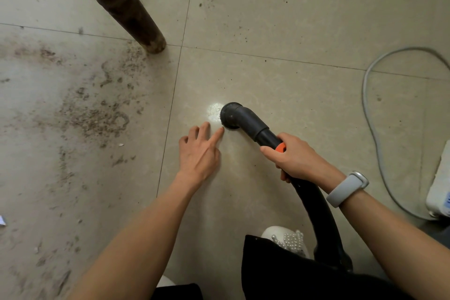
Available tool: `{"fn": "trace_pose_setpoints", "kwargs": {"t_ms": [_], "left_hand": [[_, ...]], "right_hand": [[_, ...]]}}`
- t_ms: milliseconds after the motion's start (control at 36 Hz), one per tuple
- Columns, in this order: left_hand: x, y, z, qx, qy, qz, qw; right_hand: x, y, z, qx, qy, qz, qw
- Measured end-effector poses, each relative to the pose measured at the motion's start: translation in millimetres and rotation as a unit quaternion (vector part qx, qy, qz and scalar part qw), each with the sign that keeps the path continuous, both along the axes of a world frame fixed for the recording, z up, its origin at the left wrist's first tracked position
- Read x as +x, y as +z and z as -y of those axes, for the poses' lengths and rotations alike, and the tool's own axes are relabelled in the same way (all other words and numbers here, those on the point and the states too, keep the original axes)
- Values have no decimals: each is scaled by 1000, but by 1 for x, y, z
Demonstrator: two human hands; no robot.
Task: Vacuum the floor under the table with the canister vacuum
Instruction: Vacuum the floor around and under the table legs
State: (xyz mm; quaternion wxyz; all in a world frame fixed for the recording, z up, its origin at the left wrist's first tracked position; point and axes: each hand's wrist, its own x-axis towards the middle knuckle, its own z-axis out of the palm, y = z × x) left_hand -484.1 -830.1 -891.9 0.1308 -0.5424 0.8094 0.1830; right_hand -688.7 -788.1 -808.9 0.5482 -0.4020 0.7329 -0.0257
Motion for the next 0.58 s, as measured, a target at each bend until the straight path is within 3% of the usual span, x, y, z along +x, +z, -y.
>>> {"fn": "trace_pose_setpoints", "kwargs": {"t_ms": [583], "left_hand": [[-5, 4, 2, 23, 2, 23, 999]], "right_hand": [[-1, -2, -1, -4, -11, 10, 1000]]}}
